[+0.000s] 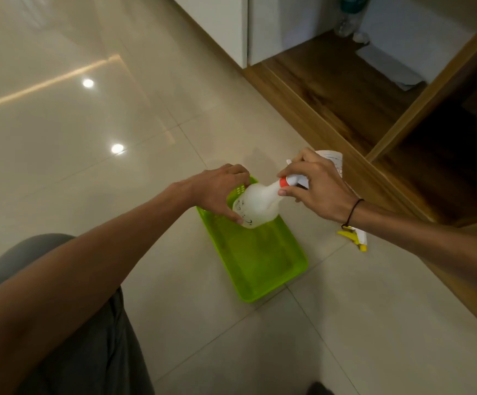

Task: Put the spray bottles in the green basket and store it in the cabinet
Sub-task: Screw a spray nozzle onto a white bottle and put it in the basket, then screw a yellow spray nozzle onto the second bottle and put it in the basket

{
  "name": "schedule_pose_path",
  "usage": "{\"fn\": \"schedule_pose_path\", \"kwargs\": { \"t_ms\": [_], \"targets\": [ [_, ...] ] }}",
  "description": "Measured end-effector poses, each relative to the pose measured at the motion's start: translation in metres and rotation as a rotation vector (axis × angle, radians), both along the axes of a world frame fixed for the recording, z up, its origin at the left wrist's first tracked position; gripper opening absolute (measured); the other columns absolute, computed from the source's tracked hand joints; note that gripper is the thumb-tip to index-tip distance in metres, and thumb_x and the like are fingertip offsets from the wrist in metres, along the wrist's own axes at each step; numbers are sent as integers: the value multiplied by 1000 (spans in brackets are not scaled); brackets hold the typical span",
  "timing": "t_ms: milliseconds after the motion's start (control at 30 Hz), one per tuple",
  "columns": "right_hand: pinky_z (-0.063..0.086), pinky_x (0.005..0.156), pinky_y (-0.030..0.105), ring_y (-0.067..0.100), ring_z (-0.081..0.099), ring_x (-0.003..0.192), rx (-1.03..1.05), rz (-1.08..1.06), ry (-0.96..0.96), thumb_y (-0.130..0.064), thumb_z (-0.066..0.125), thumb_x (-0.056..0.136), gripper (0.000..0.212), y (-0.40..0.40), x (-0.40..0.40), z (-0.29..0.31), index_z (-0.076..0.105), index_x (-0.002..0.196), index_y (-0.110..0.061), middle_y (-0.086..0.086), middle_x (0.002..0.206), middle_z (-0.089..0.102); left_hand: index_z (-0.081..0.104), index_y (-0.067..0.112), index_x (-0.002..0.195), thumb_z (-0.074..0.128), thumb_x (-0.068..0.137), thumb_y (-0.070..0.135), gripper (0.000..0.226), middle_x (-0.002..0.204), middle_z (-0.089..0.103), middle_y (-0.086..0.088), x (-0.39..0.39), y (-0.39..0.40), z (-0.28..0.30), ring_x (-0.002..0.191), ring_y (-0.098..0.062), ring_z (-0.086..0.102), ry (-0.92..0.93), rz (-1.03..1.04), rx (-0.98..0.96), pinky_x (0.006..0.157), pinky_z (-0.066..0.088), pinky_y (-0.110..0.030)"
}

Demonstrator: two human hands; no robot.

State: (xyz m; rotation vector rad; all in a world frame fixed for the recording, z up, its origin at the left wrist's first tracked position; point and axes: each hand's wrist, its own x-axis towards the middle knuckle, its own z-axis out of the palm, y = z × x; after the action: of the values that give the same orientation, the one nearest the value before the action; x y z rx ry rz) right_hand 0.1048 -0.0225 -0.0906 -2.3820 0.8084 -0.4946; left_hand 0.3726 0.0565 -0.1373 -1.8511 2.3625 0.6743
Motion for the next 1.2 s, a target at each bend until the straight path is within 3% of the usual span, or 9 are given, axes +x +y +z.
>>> {"fn": "schedule_pose_path", "kwargs": {
  "t_ms": [100, 233, 367, 533, 667, 767, 900, 1033, 1200],
  "targets": [
    [53, 87, 43, 25, 63, 98, -66, 102, 42, -20, 82, 88, 43, 6, 21, 4, 70, 129, -15, 8, 109, 63, 43, 25, 150, 89, 68, 70, 104, 163, 41, -4, 7, 9, -6, 136, -29, 56, 65, 94, -2, 103, 55, -50],
    [54, 83, 45, 27, 61, 102, -91, 165, 64, -17, 79, 89, 57, 19, 50, 3, 49, 138, -25, 5, 115, 65, 24, 27, 158, 86, 65, 76, 122, 159, 52, -8, 6, 19, -12, 132, -32, 63, 92, 234, 25, 102, 54, -48],
    [55, 77, 49, 26, 58, 98, -139, 195, 125, -12, 74, 90, 47, 22, 73, -8, 49, 129, -22, 1, 114, 65, 32, 18, 152, 81, 75, 75, 107, 136, 69, -5, 3, 23, -24, 120, -33, 68, 2, 287, -17, 86, 57, -46],
    [55, 72, 47, 26, 55, 94, -175, 203, 202, -9, 71, 91, 39, 18, 85, -22, 50, 123, -21, -1, 110, 63, 30, 15, 156, 72, 88, 67, 96, 140, 68, -6, 4, 28, -32, 120, -33, 67, -37, 316, -49, 83, 59, -47],
    [51, 70, 41, 24, 55, 106, -255, 200, 265, -25, 74, 92, 46, 18, 83, -27, 48, 129, -26, -7, 122, 61, 31, 16, 156, 75, 86, 66, 96, 142, 67, -6, 3, 29, -33, 120, -34, 66, -30, 339, -51, 80, 57, -46],
    [48, 68, 38, 18, 53, 107, -276, 191, 231, -59, 69, 88, 59, 17, 77, -22, 48, 135, -29, -9, 121, 60, 25, 22, 162, 82, 79, 58, 108, 148, 63, -7, 11, 25, -21, 128, -33, 65, 7, 329, 6, 91, 57, -48],
    [51, 67, 39, 12, 54, 96, -210, 49, 53, -75, 40, 96, 56, 2, 59, -14, 49, 128, -30, -10, 104, 60, 46, 30, 153, 85, 75, 33, 87, 136, 70, 0, 23, 7, 9, 114, -23, 74, 151, 380, -44, 94, 61, -48],
    [55, 67, 44, 13, 59, 87, -146, -137, -27, -68, 37, 100, 47, -22, 32, -14, 54, 117, -28, -9, 92, 61, 67, 27, 128, 75, 80, 15, 50, 108, 77, 7, 15, -18, 35, 95, -18, 77, 304, 503, -190, 94, 61, -47],
    [56, 67, 45, 13, 61, 85, -120, -219, -26, -63, 44, 102, 35, -36, -6, -24, 54, 113, -31, -10, 88, 62, 75, 28, 115, 59, 85, 7, 40, 101, 78, 12, -7, -47, 61, 93, -17, 73, 242, 526, -281, 94, 60, -47]
  ]
}}
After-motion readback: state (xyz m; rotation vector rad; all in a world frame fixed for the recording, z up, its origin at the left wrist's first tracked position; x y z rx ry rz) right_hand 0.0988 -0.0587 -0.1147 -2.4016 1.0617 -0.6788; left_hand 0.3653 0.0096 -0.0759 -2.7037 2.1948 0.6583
